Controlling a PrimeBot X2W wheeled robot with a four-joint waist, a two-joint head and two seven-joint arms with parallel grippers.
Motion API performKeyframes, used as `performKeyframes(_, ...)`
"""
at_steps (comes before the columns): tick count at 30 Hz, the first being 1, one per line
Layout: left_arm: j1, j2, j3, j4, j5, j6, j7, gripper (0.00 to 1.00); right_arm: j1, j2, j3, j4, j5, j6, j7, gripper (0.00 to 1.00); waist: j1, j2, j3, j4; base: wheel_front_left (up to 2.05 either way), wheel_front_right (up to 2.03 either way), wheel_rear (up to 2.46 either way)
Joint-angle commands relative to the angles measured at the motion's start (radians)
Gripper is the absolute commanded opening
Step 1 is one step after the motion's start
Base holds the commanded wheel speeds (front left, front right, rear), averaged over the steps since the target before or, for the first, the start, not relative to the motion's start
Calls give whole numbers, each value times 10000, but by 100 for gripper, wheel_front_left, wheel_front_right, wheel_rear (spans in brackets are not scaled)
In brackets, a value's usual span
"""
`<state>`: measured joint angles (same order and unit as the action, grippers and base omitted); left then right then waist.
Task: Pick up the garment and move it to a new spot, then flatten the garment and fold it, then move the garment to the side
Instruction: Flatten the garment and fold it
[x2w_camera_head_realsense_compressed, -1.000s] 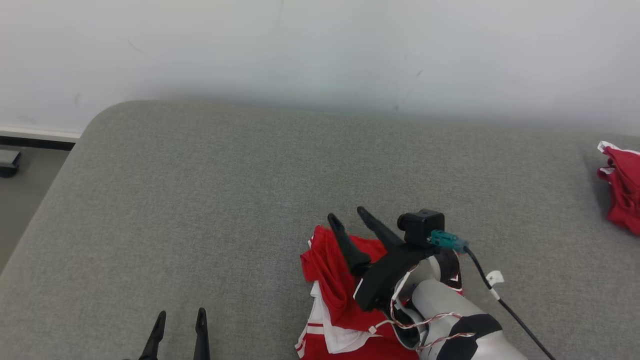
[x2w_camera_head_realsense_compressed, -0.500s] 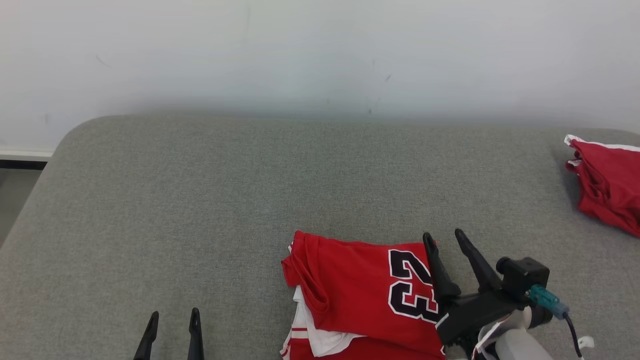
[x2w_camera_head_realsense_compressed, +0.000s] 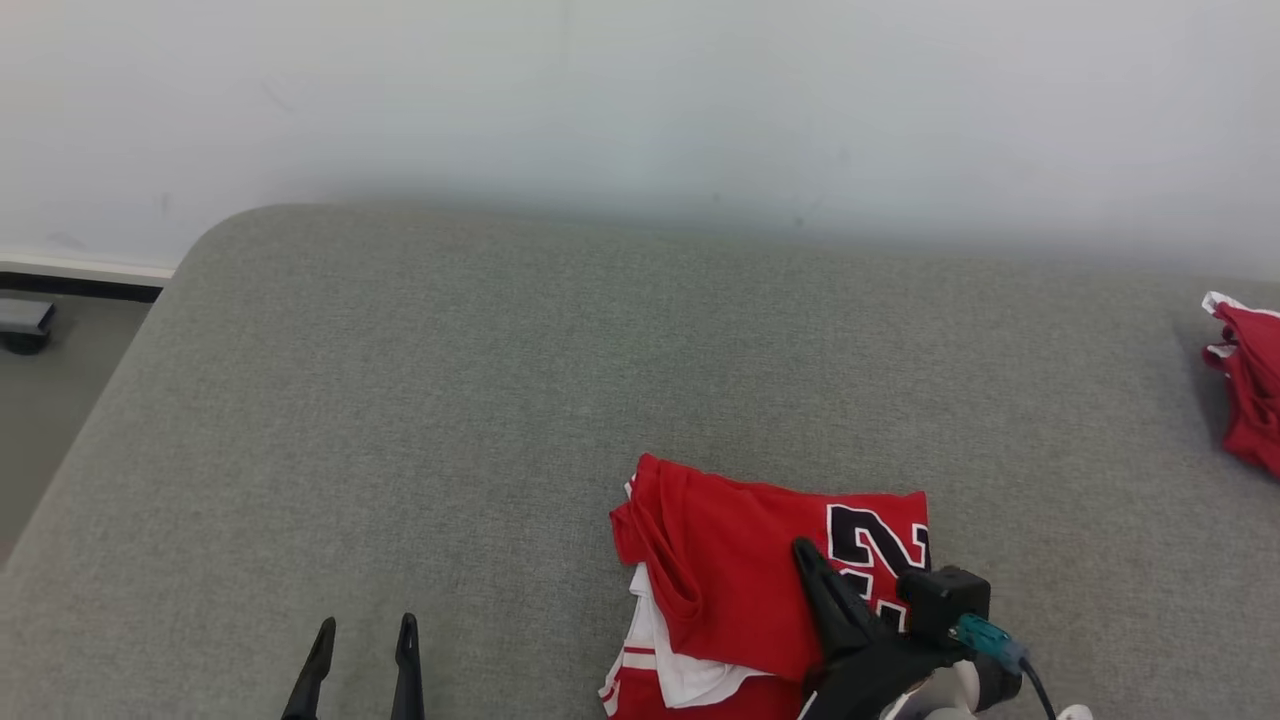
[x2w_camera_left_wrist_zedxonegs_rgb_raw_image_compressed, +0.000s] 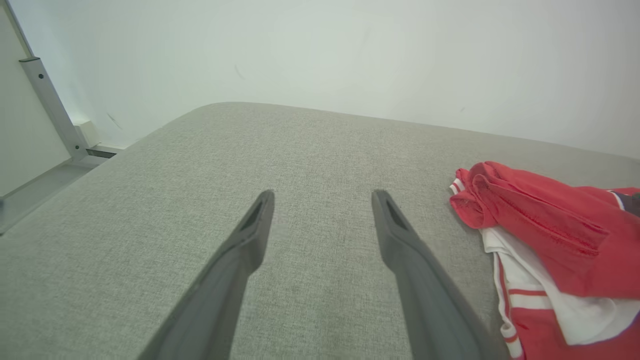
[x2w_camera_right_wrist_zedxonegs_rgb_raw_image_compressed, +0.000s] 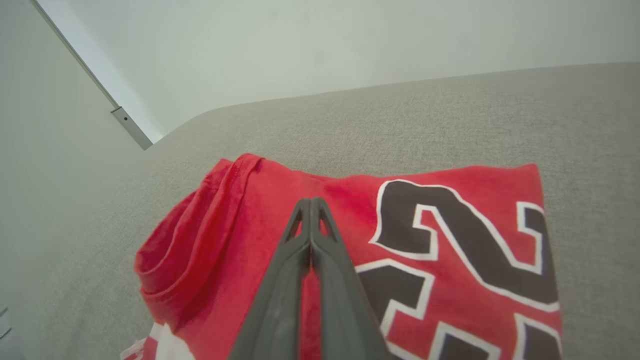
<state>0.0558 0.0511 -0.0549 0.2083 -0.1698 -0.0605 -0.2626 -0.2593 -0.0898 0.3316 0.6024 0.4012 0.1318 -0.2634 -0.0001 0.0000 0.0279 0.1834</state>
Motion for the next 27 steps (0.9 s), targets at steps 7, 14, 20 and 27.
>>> performKeyframes(7, -193, -15, -222, 12, 31, 42, -28, 100, -837, 383, 300, 1536, -156, -29, -6, 0, 1, 0, 165, 686, 0, 0, 0)
performKeyframes(14, -353, -15, -420, 33, -59, 82, -28, 100, -1071, 406, 1250, 1757, 795, -29, -6, 0, 1, 0, 299, 1147, 0, 0, 0)
performKeyframes(20, -415, -15, -461, 41, -104, 130, -28, 100, -1161, 406, 2605, 1492, 1419, -29, -6, 0, 1, 0, 365, 1362, 0, 0, 0)
performKeyframes(27, -378, -14, -447, 47, -153, 176, -28, 100, -1271, 403, 3354, 1470, 1703, -29, -8, 0, 1, 0, 347, 1353, 0, 0, 0)
